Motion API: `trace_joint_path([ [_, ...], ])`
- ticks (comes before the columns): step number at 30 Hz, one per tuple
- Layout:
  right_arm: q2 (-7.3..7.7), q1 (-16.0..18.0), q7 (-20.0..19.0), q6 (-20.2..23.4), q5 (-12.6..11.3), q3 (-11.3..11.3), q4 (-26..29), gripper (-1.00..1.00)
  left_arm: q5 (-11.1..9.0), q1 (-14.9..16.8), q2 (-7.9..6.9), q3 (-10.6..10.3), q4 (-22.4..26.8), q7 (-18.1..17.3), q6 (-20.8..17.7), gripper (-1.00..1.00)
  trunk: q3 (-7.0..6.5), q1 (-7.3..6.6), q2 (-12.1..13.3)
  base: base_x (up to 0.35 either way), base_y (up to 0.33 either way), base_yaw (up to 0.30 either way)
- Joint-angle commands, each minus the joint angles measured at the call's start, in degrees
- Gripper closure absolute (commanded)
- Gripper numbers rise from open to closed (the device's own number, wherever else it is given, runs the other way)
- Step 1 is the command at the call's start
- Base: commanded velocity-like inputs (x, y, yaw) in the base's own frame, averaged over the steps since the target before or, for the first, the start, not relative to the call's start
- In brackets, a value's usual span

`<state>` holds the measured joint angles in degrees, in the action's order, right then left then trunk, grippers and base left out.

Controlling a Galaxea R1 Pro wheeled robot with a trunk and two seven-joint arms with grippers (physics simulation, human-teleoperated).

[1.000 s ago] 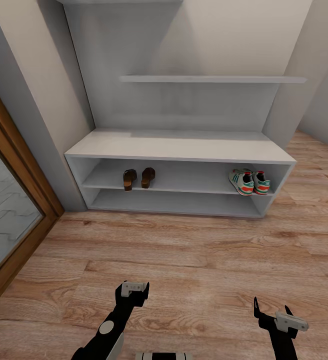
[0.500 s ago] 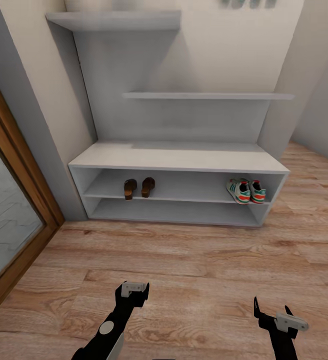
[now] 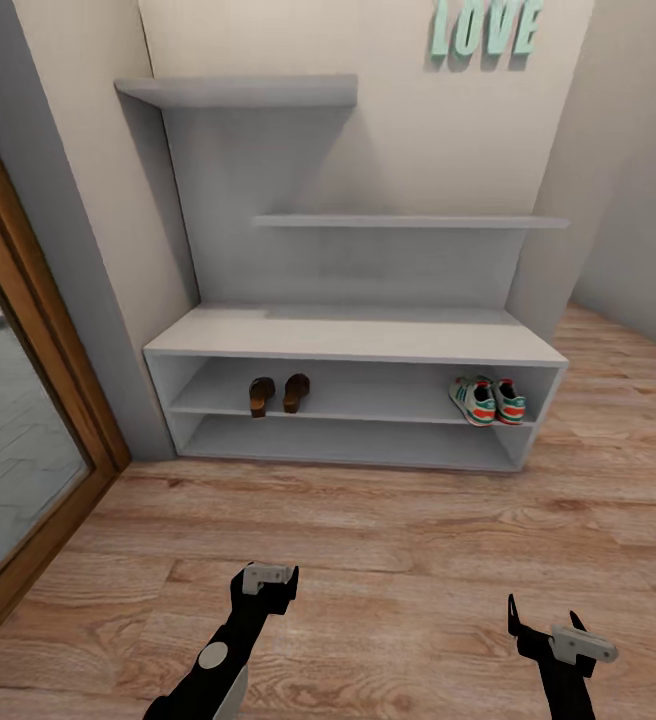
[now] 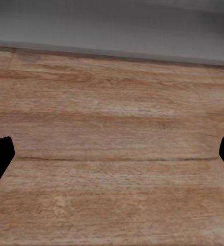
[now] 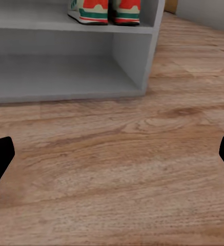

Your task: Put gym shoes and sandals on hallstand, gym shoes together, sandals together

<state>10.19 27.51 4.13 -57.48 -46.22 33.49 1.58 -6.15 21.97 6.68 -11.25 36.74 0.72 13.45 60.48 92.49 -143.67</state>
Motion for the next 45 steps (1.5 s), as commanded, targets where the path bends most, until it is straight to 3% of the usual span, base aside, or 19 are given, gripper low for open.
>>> trace_joint_path([
  [1, 0.0, 0.0, 0.0, 0.0, 0.0, 0.0, 0.0, -1.0, 0.0, 0.0, 0.0, 0.0, 0.0, 0.0, 0.0, -1.0, -0.23, -0.02, 0.0, 0.0, 0.0, 0.0],
  [32, 0.0, 0.0, 0.0, 0.0, 0.0, 0.0, 0.0, -1.0, 0.0, 0.0, 0.0, 0.0, 0.0, 0.0, 0.0, -1.0, -6.2, -0.84, 0.5, 0.0, 0.0, 0.0],
  [45, 0.0, 0.0, 0.0, 0.0, 0.0, 0.0, 0.0, -1.0, 0.0, 0.0, 0.0, 0.0, -0.1, 0.0, 0.0, -1.0, -8.54, -3.7, 5.7, 0.0, 0.0, 0.0],
])
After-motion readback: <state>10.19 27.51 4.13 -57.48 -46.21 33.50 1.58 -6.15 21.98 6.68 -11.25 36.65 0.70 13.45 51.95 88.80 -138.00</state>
